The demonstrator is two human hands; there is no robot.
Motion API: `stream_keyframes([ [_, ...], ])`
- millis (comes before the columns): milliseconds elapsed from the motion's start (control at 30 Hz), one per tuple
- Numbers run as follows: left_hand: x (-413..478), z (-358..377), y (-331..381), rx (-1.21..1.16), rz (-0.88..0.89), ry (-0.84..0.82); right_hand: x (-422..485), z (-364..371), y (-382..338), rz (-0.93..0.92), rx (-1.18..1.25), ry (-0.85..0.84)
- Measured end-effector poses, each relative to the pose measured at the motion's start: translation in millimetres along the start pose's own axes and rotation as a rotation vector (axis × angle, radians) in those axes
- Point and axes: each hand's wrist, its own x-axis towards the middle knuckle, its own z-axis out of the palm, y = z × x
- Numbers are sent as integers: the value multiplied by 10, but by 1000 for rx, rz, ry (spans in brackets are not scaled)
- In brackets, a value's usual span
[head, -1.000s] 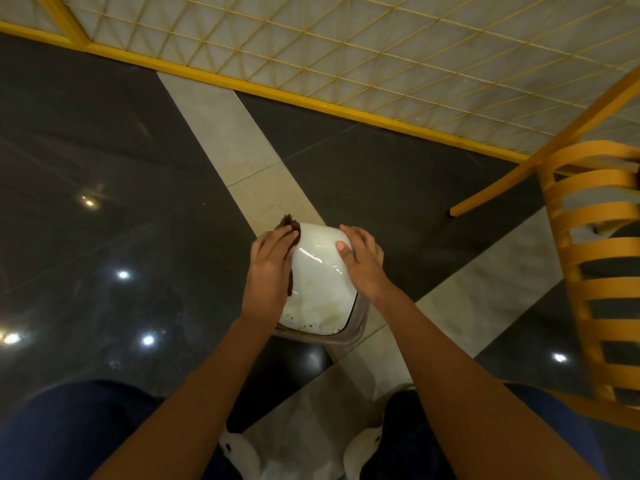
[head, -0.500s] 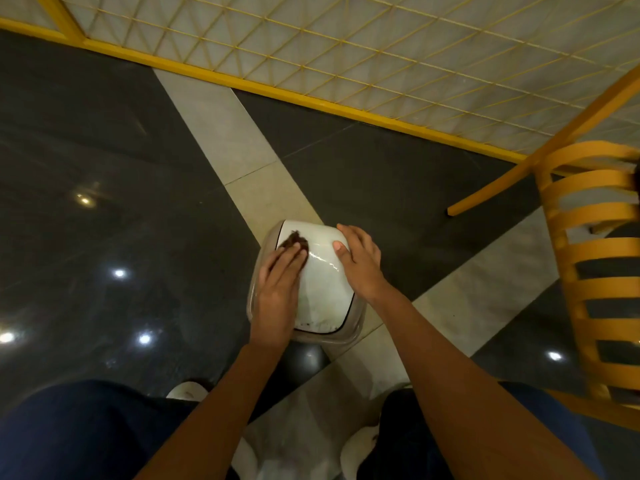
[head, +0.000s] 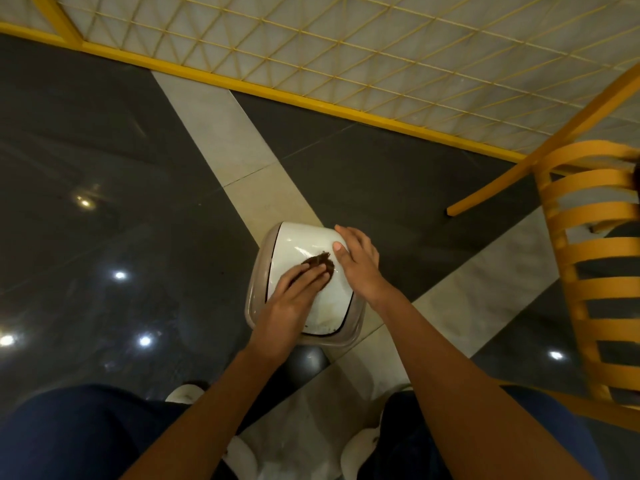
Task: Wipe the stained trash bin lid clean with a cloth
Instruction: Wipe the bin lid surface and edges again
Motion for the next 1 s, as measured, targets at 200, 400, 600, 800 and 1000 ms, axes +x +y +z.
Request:
stream_keyframes([
  [200,209,-60,42,-128,-238,177,9,-6,-13,43,98,26],
  [400,-25,134,137,28,72,-39,15,-6,-33,146,319,52],
  [600,149,77,88,-9,-31,23,39,-15,-22,148,327,69],
  [800,-90,159,84,103,155,-78,26,10,-7,151,353,62],
  [1000,104,57,62,-57,-16,8,41,7,5,132,335,60],
])
